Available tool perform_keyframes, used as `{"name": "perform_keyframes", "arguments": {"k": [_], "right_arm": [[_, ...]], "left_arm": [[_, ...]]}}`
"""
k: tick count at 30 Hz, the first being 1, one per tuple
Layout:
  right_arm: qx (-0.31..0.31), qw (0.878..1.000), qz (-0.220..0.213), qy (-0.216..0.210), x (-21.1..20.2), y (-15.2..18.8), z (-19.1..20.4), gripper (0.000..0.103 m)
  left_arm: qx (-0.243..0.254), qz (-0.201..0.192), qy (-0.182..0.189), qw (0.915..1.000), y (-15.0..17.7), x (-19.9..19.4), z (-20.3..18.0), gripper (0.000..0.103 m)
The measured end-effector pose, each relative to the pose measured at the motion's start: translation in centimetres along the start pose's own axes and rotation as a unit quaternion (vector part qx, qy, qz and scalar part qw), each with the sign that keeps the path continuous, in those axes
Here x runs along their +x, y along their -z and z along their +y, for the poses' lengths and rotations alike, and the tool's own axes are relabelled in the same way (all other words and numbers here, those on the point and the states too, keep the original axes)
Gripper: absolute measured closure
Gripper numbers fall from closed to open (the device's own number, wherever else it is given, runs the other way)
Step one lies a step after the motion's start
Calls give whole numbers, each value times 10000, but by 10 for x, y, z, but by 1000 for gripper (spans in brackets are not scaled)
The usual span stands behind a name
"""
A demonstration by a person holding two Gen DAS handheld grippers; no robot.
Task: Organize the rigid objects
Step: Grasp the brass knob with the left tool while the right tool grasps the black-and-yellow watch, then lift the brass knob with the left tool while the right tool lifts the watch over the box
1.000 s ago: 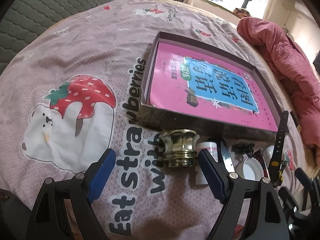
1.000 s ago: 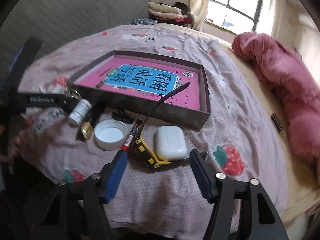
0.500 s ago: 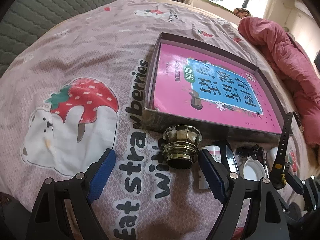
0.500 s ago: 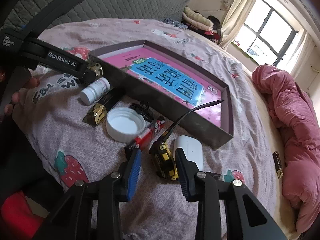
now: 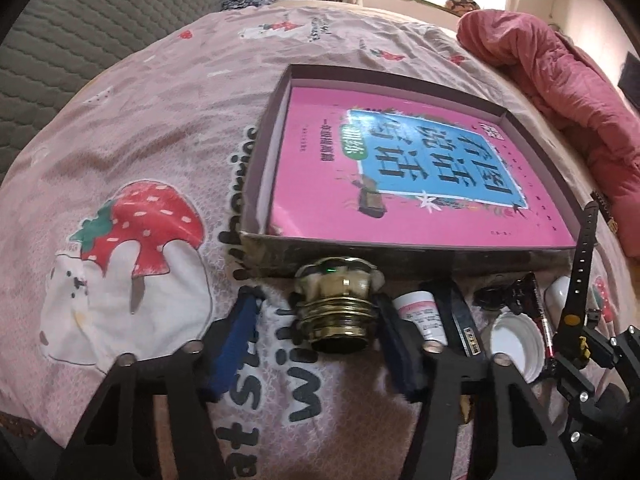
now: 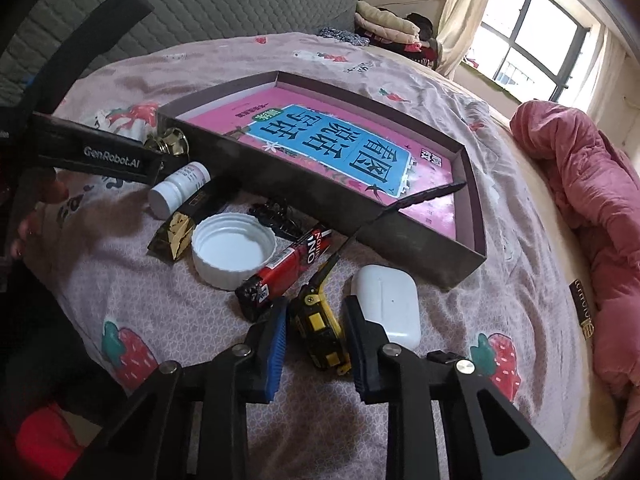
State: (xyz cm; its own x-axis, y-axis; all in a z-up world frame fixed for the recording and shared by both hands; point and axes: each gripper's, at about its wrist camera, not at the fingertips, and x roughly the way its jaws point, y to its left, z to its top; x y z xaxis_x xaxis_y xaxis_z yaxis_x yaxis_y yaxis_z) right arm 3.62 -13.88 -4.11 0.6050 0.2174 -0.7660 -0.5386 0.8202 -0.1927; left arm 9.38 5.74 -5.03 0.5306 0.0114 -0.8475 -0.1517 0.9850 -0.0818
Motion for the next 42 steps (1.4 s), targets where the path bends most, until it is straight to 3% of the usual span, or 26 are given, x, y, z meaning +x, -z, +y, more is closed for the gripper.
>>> {"name": "perform_keyframes", "arguments": {"k": [11, 16, 19, 24, 34, 42], "right_arm": [[309, 9993, -102, -158, -9, 3, -11, 75], [370, 9988, -293, -135, -20, 1, -13, 79], [371, 9986, -358, -115, -25, -1, -13, 85], [372, 9985, -340, -226, -24, -1, -13, 85], [1118, 9892, -713, -622, -42, -3, -38, 85], [1205, 9870, -907, -552, -54, -7, -42, 85]], "left_arm": [[122, -112, 365, 9992, 9, -3, -3, 66], [-340, -94, 872, 9956, 7, -7, 16, 66], [-415, -117, 953, 9945, 9, -11, 20, 66], [-376, -176, 982, 9943, 10, -17, 18, 66], [-60, -706, 1006, 9924, 14, -49, 9, 66], [69, -1010, 1021, 9896, 13, -65, 5, 66]]}}
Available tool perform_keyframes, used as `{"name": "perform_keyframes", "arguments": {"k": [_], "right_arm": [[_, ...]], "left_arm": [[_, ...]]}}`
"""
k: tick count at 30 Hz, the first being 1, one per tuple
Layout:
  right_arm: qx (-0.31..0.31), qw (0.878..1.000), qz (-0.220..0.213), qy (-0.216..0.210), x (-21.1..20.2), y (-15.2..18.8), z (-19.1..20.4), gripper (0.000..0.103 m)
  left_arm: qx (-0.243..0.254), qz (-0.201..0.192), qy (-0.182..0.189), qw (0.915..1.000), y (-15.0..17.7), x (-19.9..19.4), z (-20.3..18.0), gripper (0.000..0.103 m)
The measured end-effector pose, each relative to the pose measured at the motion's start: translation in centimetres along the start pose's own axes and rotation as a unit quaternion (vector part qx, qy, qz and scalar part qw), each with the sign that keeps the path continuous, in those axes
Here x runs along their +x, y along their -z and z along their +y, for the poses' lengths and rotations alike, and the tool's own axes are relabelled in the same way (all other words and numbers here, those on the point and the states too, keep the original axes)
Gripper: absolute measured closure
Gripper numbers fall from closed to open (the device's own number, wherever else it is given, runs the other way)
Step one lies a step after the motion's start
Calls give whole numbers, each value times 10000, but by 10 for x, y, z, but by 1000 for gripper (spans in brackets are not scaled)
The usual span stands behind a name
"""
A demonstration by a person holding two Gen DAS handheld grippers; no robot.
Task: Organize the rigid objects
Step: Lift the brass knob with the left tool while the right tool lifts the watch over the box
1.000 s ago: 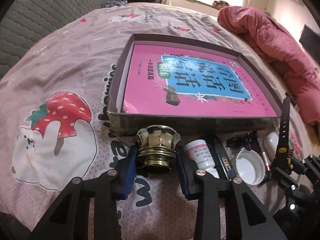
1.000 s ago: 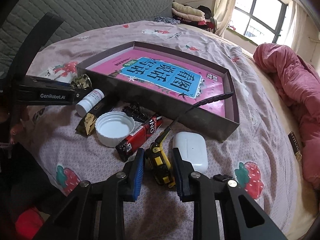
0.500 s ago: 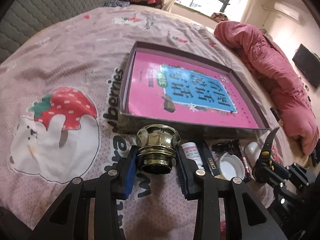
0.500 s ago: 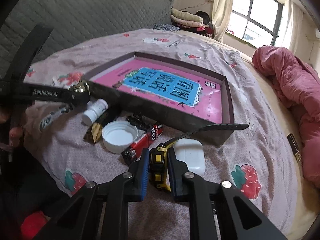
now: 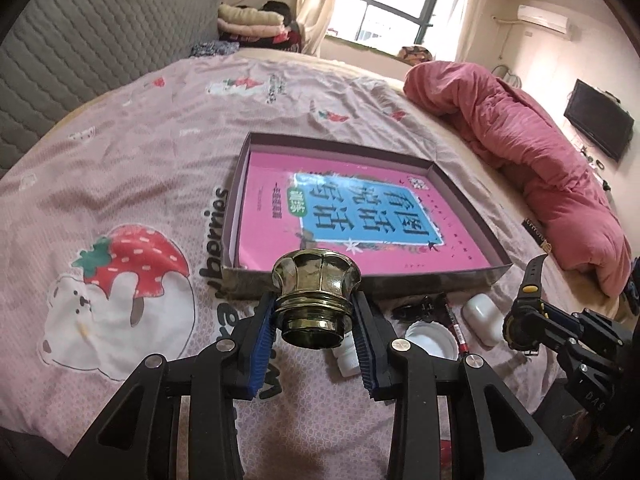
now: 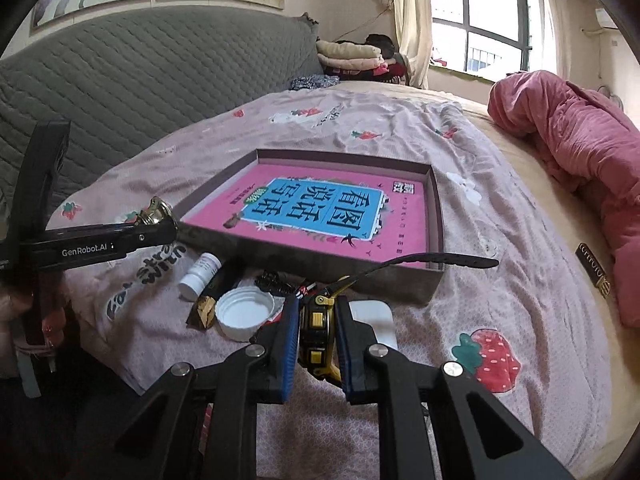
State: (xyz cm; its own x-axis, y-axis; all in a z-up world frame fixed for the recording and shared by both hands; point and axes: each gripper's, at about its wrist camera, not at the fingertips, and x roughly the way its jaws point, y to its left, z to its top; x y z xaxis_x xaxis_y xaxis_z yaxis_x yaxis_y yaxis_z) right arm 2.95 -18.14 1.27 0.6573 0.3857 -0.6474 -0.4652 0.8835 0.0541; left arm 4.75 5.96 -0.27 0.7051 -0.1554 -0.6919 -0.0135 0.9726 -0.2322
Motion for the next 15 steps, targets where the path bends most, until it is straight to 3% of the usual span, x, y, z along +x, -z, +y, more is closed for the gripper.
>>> {"name": "perform_keyframes", "arguments": {"k": [15], "right_arm": [[-249, 9984, -451, 229, -18, -24, 11, 85]], "left_arm": [[10, -466, -24, 9989, -11, -10, 6, 66]]}}
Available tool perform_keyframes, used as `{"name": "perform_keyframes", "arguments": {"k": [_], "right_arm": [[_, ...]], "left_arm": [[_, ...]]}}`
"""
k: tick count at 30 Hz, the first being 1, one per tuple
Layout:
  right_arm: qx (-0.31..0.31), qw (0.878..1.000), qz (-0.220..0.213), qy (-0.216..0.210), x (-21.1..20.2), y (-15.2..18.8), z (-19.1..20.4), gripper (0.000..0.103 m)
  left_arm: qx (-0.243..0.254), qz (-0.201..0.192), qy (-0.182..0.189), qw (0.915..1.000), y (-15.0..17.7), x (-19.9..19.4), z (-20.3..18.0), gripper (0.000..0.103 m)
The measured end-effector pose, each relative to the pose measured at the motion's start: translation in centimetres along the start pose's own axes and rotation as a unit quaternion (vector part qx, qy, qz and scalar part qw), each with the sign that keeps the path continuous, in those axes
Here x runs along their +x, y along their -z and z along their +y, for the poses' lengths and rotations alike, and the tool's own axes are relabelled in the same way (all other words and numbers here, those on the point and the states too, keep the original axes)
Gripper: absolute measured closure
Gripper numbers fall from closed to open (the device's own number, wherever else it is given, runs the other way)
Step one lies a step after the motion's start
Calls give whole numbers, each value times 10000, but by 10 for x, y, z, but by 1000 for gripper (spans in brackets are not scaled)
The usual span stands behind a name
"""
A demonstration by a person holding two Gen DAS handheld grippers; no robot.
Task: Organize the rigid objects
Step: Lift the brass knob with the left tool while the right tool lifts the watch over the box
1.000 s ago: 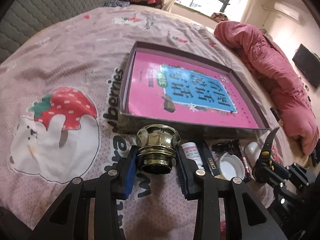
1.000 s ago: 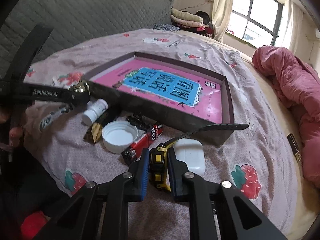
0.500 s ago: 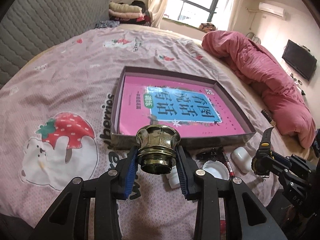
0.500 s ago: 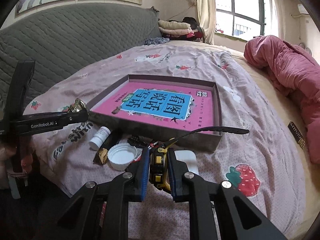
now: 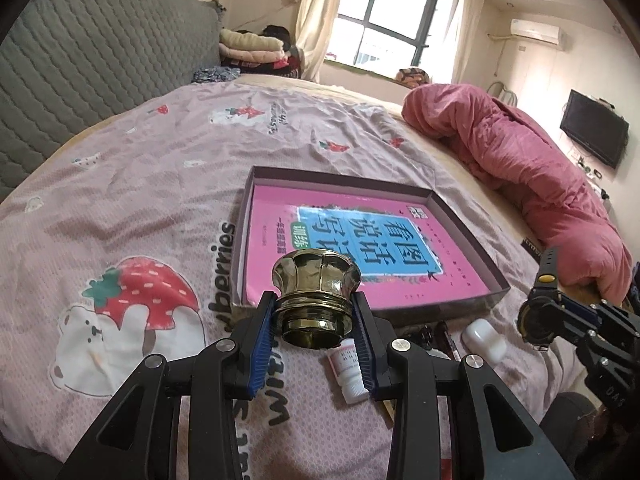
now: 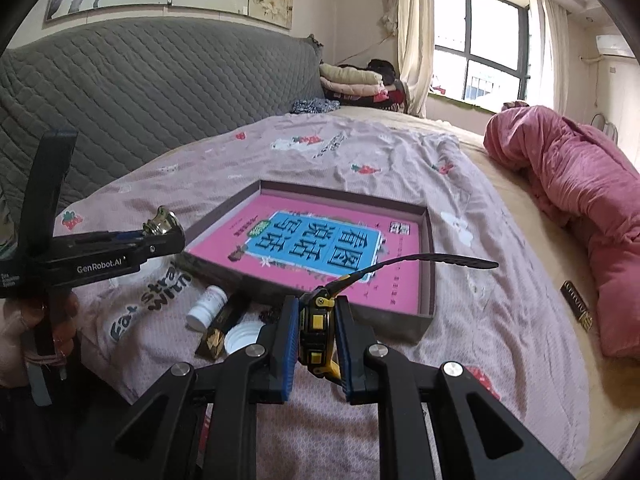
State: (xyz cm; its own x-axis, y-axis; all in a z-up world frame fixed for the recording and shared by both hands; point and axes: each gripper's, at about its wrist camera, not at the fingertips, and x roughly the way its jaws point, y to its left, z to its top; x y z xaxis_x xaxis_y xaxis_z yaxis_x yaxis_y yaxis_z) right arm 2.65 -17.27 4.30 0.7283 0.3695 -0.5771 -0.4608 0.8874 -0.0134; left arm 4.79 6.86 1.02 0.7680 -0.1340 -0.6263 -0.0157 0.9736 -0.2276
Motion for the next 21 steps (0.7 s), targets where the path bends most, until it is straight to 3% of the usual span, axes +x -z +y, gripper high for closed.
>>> {"name": "perform_keyframes", "arguments": {"k": [21], "right_arm": [[-149, 9961, -640, 591, 4, -47, -16, 85]], "left_arm": [[32, -286, -118, 9995, -22, 22, -4, 66]]}}
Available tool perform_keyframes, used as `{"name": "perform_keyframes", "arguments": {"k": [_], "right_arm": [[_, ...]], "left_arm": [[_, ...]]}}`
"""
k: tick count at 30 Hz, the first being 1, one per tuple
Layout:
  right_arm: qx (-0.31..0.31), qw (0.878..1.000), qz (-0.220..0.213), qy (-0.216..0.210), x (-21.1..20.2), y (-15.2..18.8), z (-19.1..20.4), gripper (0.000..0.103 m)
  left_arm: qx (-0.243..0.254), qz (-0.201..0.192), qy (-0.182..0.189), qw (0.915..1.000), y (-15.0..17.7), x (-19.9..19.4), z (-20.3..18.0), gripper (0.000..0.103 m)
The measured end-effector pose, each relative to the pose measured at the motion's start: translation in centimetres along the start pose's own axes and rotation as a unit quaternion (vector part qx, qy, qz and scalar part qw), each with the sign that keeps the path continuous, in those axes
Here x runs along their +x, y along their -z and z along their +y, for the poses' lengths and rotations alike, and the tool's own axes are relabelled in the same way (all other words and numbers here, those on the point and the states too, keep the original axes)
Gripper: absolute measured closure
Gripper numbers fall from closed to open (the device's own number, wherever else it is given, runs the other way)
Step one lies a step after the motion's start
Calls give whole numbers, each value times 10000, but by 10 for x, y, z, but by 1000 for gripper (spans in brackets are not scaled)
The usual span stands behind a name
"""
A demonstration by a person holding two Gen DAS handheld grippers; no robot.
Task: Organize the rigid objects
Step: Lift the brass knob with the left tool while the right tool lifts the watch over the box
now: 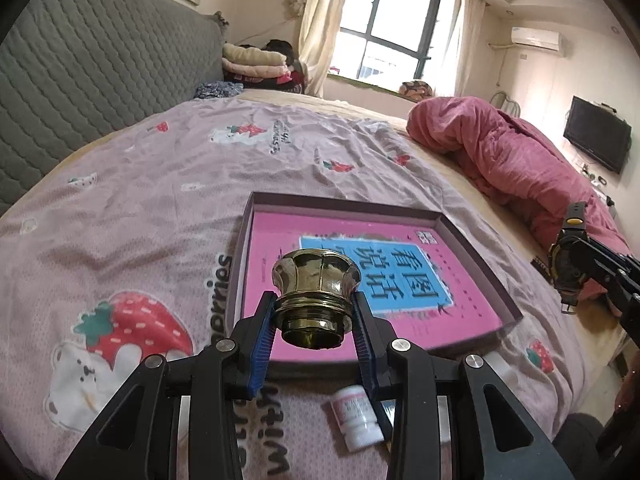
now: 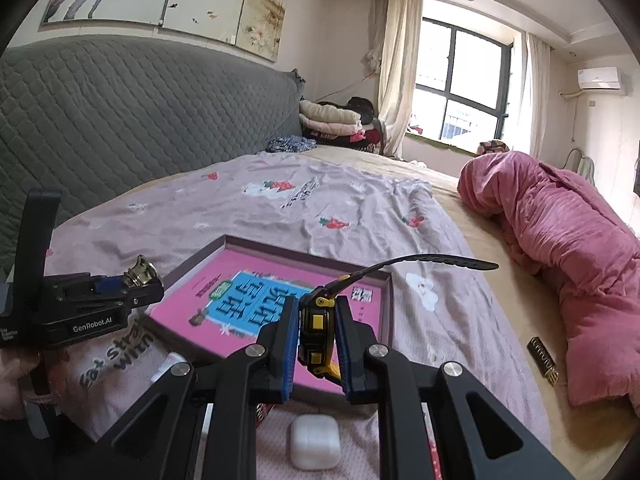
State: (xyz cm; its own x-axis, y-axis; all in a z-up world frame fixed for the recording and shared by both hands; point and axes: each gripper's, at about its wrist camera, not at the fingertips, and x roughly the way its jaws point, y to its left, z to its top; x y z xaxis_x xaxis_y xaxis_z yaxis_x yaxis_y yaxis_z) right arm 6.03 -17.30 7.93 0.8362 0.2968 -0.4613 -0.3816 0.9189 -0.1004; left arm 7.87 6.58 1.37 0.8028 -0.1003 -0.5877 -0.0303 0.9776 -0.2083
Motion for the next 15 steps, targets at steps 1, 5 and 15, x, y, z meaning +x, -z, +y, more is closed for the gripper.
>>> {"name": "perform_keyframes", "arguments": {"k": [1, 5, 15], "right_arm": [[21, 10000, -10, 25, 1, -1, -2, 85], [185, 9998, -39, 91, 5, -7, -13, 85], [545, 9984, 18, 177, 21, -21, -30, 85]], "left_arm": [[-18, -18, -31, 10000, -3, 3, 0, 66], [106, -76, -233, 9996, -7, 16, -1, 66], [-75, -85, -225, 9997, -22, 38, 5, 66]]}}
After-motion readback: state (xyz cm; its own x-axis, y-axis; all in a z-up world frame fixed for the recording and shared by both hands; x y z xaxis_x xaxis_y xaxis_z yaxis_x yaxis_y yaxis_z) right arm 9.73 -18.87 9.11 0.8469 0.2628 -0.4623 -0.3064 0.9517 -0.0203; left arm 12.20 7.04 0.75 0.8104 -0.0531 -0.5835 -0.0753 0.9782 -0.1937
